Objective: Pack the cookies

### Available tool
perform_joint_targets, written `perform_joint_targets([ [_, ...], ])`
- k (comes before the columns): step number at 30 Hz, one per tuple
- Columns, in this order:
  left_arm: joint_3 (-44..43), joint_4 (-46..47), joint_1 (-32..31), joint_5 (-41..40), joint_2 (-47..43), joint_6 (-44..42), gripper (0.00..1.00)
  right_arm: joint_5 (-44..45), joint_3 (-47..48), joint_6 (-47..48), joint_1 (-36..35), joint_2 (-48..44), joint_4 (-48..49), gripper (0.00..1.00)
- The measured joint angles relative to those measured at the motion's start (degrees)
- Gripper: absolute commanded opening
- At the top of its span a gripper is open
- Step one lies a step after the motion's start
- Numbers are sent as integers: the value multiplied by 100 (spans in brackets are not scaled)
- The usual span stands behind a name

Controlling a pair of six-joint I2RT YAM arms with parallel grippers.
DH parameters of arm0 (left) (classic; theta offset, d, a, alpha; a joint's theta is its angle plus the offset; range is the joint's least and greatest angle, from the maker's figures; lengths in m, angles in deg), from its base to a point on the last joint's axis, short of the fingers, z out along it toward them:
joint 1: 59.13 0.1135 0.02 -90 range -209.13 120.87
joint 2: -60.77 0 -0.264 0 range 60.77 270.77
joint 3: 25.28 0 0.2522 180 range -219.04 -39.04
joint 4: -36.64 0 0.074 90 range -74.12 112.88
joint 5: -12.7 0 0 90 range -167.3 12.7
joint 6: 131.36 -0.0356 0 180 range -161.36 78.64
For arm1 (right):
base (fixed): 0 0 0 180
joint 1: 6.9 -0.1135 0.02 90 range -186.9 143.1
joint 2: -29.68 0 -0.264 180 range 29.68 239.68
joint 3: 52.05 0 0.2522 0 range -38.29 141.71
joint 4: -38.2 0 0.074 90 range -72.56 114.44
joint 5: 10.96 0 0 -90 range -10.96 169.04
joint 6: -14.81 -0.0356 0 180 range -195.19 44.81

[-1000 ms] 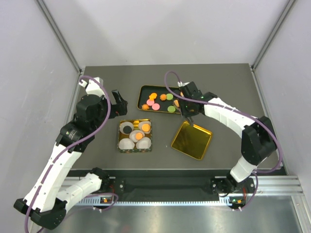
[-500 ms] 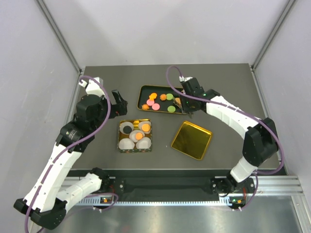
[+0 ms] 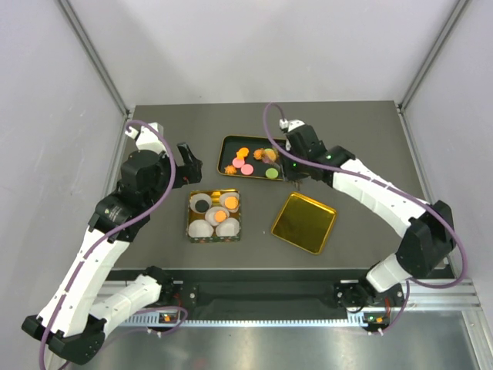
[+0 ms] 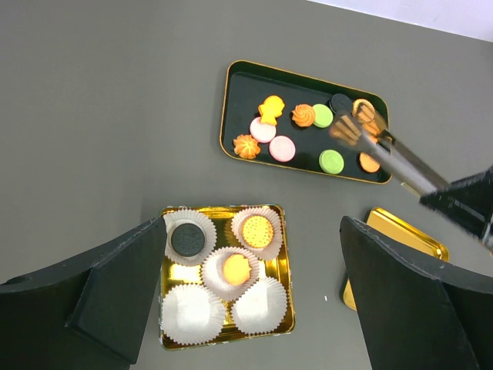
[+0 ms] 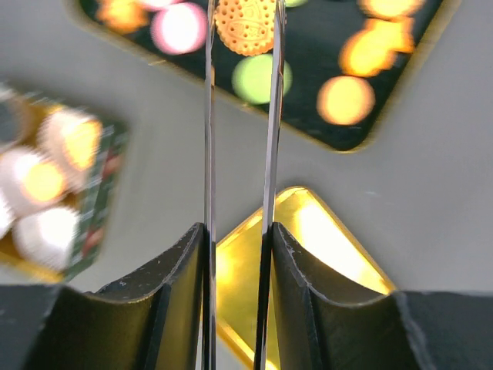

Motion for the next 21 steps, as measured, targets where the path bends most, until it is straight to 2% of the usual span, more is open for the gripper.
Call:
perform_joint_targets([
  [12, -46, 2, 0, -20, 17, 0, 99, -566, 319, -205, -2024, -37, 0, 36],
  [21, -66, 2, 0, -52, 33, -2, 99, -861, 671, -278, -2815, 531, 59, 36],
])
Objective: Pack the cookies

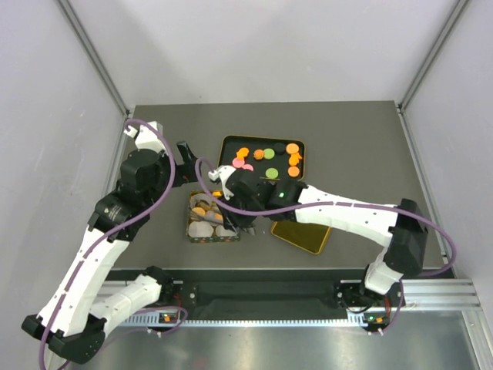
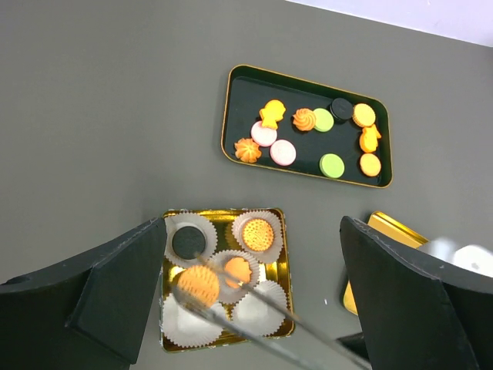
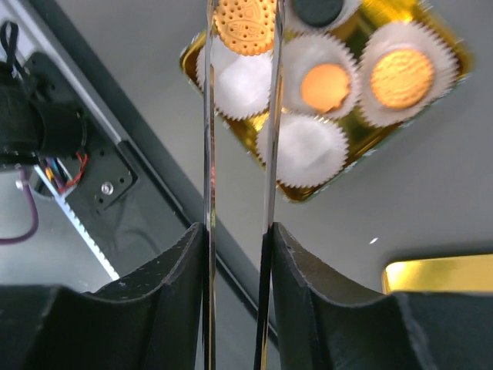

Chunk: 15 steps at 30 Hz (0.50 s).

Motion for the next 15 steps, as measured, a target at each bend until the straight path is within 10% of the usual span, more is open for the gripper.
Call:
perform_joint_targets([
  [15, 0, 0, 0, -22, 0, -17, 99, -87, -2, -81, -260, 243, -22, 37],
])
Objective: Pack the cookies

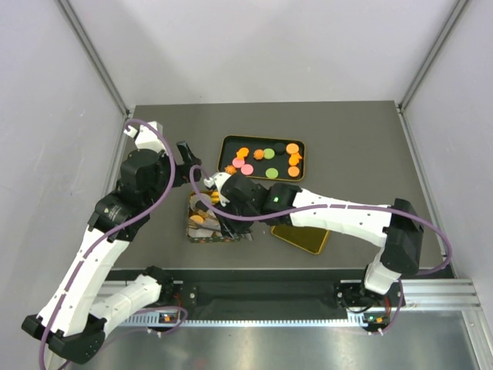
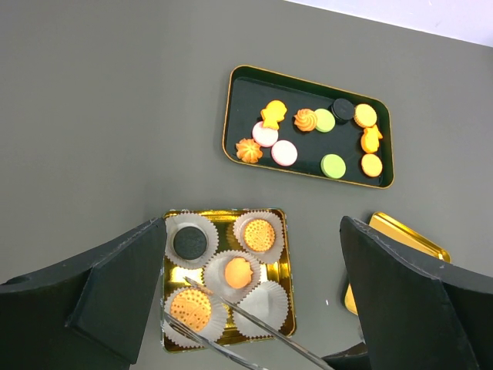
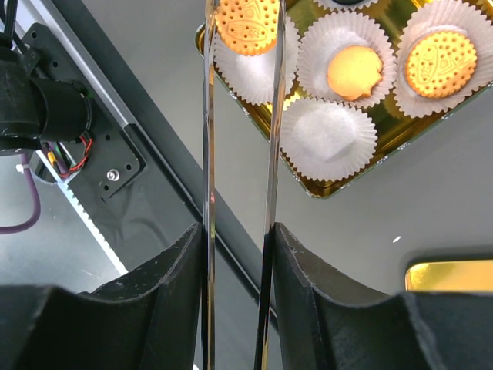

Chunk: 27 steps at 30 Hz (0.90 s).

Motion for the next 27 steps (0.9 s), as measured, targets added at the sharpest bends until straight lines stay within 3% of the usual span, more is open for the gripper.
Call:
perform_joint_targets([
  [27, 0, 0, 0, 2, -9, 0, 99, 7, -50, -61, -28, 85, 2, 43],
])
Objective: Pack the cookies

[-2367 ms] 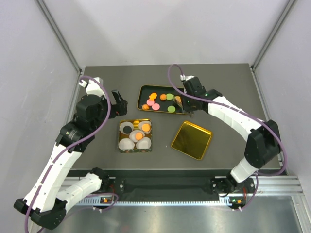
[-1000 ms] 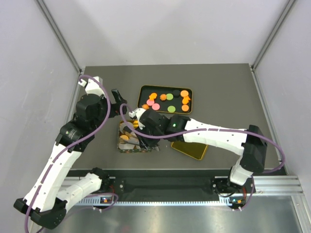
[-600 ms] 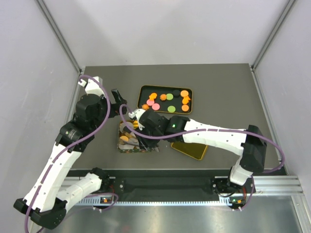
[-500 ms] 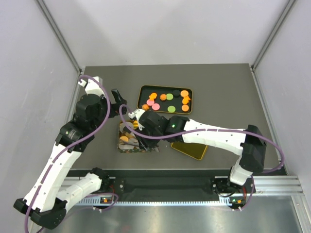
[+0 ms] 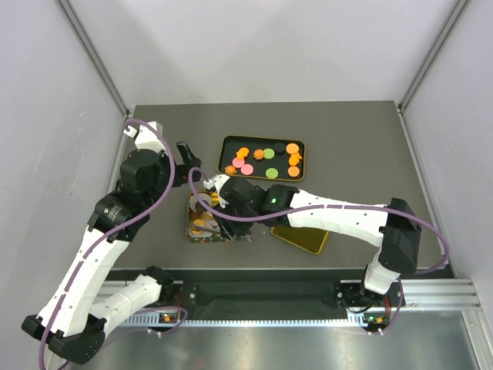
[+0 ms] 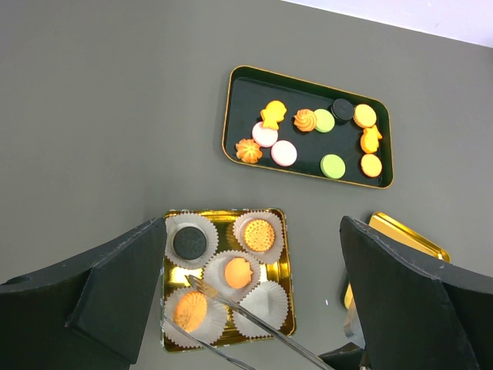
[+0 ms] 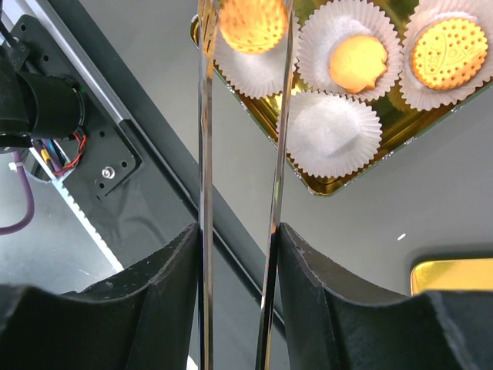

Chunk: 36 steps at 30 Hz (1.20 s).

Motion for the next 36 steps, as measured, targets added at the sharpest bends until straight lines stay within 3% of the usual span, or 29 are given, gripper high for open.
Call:
perform_joint_targets([
  [26, 0, 0, 0, -2, 0, 0, 99, 369, 0, 50, 122, -101, -63, 43],
  [31, 0, 0, 0, 0, -2, 0, 99, 568, -42, 140, 800, -507, -125, 43],
  [36, 0, 0, 0, 0, -2, 0, 99, 1008, -164, 243, 2028, -831, -133, 44],
])
